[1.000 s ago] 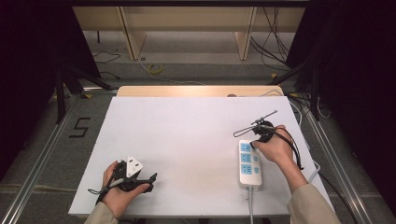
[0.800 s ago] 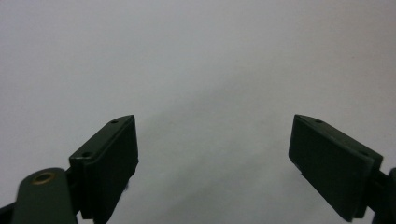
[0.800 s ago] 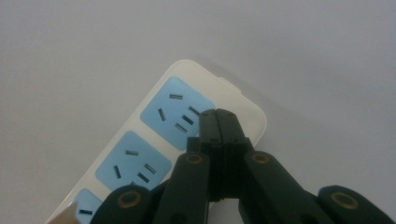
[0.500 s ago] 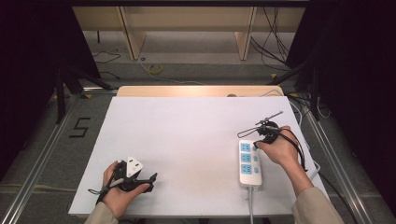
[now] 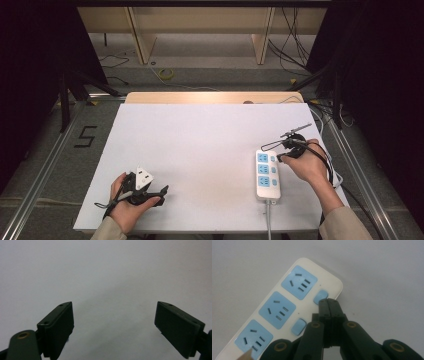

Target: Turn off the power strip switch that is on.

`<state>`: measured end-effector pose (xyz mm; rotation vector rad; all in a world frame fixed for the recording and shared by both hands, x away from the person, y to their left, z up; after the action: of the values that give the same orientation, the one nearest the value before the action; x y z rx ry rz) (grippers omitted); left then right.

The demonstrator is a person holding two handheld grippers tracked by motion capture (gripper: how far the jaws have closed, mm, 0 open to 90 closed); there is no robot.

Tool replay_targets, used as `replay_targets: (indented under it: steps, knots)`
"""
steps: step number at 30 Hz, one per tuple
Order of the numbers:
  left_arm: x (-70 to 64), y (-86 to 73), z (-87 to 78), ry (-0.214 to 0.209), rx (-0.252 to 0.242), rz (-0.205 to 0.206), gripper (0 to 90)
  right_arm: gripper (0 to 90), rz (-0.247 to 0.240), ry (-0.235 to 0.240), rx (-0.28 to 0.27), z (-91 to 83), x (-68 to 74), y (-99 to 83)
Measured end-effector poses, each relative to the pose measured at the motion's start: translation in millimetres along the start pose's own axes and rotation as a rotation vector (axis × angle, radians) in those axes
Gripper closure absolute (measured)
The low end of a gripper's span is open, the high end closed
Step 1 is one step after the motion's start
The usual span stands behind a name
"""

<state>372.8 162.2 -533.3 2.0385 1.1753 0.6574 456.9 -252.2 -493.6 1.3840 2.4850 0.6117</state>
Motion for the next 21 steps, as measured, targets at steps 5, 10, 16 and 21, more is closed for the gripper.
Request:
replay_targets:
  steps: [5,10,16,21]
  knots:
    - [-0.1,0.0,0.1,0.0,0.0,0.0,15.5,89.9,-0.001,0.002,-0.008,-1.6,-0.4,-5.9]
    - [0.0,-0.1,0.0,0.001,0.0,-0.001,15.4,89.2,0.0,0.006,-0.013,-3.7,-0.4,-10.5]
    - [0.3,-0.1,-0.3,0.001,-0.001,-0.001,15.4,86.6,0.002,0.008,-0.015,-5.5,-1.7,-16.3]
    - [0.3,-0.3,0.1,0.001,0.001,-0.001,15.4,83.1,0.016,0.011,-0.036,-8.2,-3.8,-24.7]
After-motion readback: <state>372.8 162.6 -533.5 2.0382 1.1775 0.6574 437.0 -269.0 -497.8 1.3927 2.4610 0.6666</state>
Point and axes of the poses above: each handheld gripper's, and its own axes: z roughly forward along the jaws, y roughly out of its top, x roughly to its left, the point moved 8 cm from there along z, roughly forward along the jaws, and after that the axes turned 2 degrees about -z, right-handed, at the moved point
